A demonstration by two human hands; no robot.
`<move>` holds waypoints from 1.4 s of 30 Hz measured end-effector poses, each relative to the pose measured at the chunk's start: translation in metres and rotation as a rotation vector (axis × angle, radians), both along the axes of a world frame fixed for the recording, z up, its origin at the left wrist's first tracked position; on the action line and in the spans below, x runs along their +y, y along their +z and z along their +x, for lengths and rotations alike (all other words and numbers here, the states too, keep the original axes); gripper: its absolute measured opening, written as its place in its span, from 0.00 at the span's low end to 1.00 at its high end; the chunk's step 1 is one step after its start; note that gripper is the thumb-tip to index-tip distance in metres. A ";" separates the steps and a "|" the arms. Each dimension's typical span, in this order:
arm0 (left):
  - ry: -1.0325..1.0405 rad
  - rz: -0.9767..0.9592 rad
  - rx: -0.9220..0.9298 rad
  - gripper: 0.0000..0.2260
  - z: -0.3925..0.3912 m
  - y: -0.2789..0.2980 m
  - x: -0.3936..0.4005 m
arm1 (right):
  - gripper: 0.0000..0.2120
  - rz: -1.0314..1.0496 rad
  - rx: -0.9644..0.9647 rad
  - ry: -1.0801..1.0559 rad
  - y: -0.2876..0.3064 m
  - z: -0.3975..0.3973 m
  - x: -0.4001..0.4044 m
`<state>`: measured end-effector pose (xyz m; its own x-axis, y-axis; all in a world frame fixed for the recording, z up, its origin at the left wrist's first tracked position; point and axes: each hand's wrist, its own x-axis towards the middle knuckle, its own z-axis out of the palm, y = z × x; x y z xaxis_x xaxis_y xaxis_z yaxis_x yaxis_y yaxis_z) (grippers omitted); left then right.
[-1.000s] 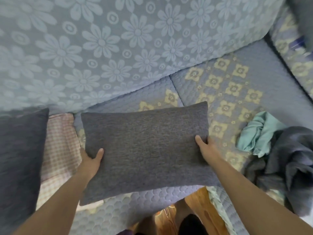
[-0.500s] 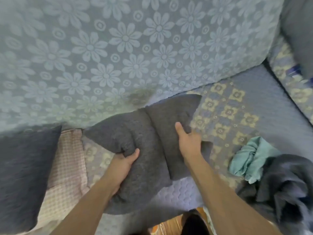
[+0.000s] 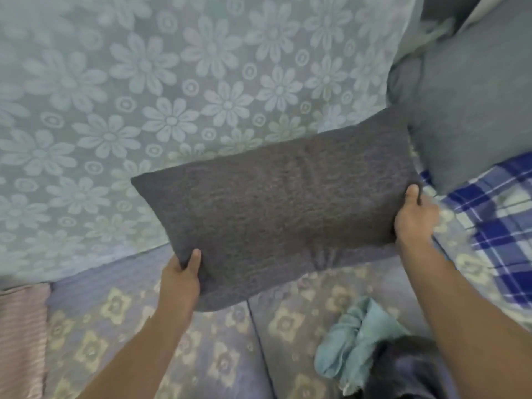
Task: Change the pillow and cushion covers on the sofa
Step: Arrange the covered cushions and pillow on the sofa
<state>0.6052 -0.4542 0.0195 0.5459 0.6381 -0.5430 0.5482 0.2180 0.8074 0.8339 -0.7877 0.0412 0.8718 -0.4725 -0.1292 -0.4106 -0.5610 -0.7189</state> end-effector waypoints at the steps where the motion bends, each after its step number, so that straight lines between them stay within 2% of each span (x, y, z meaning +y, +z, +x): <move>1: -0.048 -0.009 -0.027 0.19 0.022 0.000 -0.007 | 0.24 -0.011 0.054 0.033 0.002 0.021 -0.012; 4: -0.045 -0.188 -0.025 0.29 0.085 -0.009 -0.024 | 0.29 -0.056 0.280 0.208 -0.011 0.062 -0.023; 7: -0.104 -0.342 0.005 0.30 0.134 -0.013 -0.054 | 0.33 0.146 0.325 0.377 -0.037 0.063 -0.005; 10: -0.088 -0.379 0.030 0.34 0.152 -0.017 -0.072 | 0.37 0.254 0.512 0.485 -0.073 0.042 0.016; 14: -0.260 -0.346 0.167 0.28 0.122 -0.035 -0.053 | 0.38 0.276 0.685 0.598 -0.090 -0.008 0.043; 18: -0.239 -0.353 0.341 0.24 0.052 -0.032 -0.025 | 0.34 0.328 0.729 0.729 -0.084 -0.071 0.094; 23: -0.023 -0.374 0.298 0.17 -0.075 0.019 0.033 | 0.27 0.186 0.760 1.009 -0.074 -0.169 0.184; 27: 0.257 -0.307 0.274 0.16 -0.200 0.052 0.113 | 0.17 0.165 0.932 1.150 -0.067 -0.250 0.267; 29: 0.357 -0.236 0.280 0.14 -0.254 0.063 0.148 | 0.12 0.149 0.944 1.134 -0.065 -0.284 0.300; 33: 0.594 -0.150 0.275 0.11 -0.368 0.069 0.227 | 0.10 0.123 0.925 1.183 -0.054 -0.356 0.387; 37: 0.710 -0.225 0.253 0.12 -0.462 0.054 0.293 | 0.14 0.179 0.939 1.114 -0.045 -0.439 0.483; 42: 0.668 -0.407 0.155 0.10 -0.543 0.066 0.347 | 0.14 0.536 1.321 0.886 -0.024 -0.575 0.576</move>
<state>0.0626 -0.1070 0.0859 0.0170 0.5392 -0.8420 0.2977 0.8012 0.5191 0.2587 -0.2116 0.0172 -0.0042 0.4085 -0.9128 -0.5608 -0.7567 -0.3361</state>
